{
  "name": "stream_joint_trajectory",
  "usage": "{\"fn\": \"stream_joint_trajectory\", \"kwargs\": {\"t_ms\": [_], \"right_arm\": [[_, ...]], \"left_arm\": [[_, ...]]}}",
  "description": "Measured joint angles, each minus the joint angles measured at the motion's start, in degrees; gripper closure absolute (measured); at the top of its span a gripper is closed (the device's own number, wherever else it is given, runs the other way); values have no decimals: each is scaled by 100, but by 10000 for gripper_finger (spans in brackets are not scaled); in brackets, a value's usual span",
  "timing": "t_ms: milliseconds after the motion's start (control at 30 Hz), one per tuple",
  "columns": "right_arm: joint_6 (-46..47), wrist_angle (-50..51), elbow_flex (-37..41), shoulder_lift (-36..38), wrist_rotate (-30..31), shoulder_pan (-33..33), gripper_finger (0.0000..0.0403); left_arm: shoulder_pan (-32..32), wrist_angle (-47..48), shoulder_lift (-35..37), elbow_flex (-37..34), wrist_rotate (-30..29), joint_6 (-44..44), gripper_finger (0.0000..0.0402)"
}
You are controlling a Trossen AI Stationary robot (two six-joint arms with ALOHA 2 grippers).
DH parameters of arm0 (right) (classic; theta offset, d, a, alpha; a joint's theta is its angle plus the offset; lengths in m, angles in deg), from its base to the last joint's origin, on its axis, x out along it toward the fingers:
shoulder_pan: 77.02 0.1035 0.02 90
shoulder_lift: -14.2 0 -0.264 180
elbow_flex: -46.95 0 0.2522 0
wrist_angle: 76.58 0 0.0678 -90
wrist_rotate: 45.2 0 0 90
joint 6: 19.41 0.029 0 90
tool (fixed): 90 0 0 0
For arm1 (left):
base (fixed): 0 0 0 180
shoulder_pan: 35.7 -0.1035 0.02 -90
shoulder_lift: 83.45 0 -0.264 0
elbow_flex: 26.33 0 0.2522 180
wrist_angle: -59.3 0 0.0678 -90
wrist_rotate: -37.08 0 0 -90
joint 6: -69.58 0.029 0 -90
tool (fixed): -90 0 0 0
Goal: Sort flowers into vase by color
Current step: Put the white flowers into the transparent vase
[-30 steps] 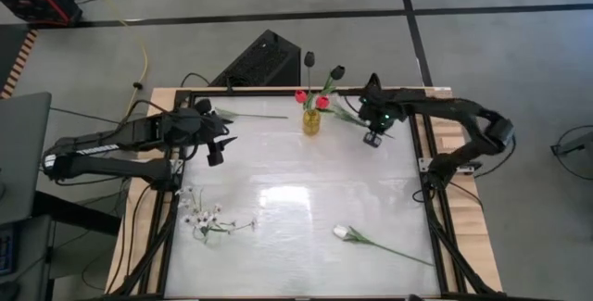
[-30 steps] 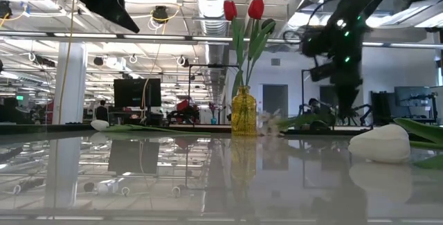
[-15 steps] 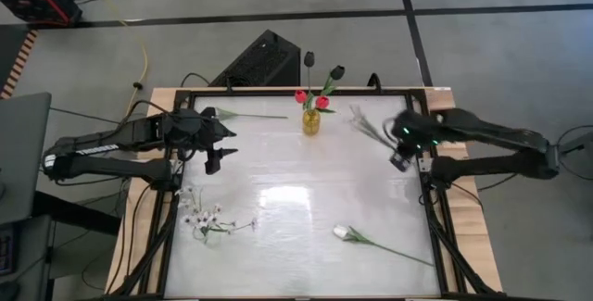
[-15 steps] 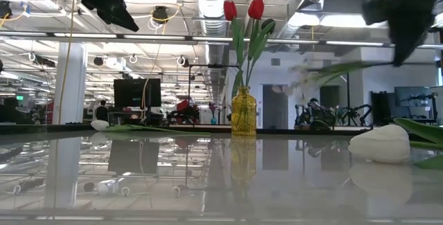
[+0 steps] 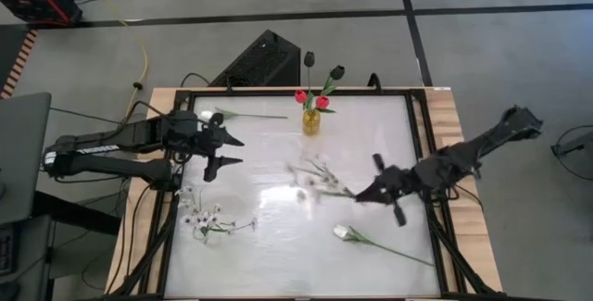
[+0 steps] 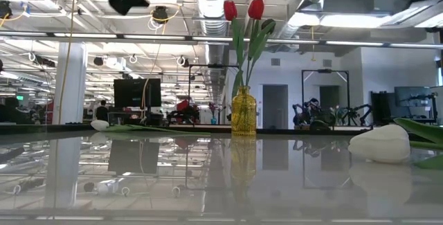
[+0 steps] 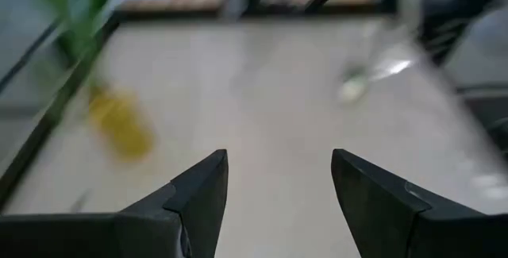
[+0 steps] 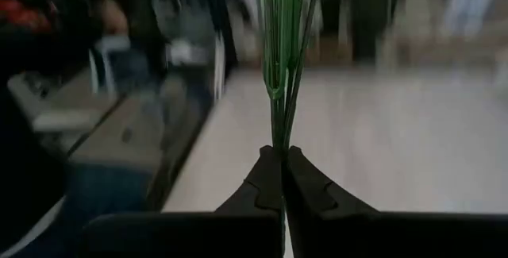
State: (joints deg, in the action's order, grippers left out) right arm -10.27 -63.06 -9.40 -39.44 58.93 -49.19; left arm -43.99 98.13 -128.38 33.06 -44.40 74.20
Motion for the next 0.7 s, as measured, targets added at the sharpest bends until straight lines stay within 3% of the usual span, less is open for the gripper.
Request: {"fn": "stream_joint_trajectory", "kwargs": {"t_ms": [133,267,467,700], "right_arm": [[-1363,-2597,2,-1219,92,-112,378],[-1800,-4273,-396,-2437,46,-553,378],[-1567,-4153,-1768,-3815,-640,-1314,378],[-1348,-3247,-3355,-4887,-1132,-1841,378]], "left_arm": [[292,-1538,-6,-301,867,-202,189],[588,-2438,-6,-343,931,-303,189],[994,-3241,-3,-343,924,-367,189],[1210,-3391,-3,-343,574,-344,189]]}}
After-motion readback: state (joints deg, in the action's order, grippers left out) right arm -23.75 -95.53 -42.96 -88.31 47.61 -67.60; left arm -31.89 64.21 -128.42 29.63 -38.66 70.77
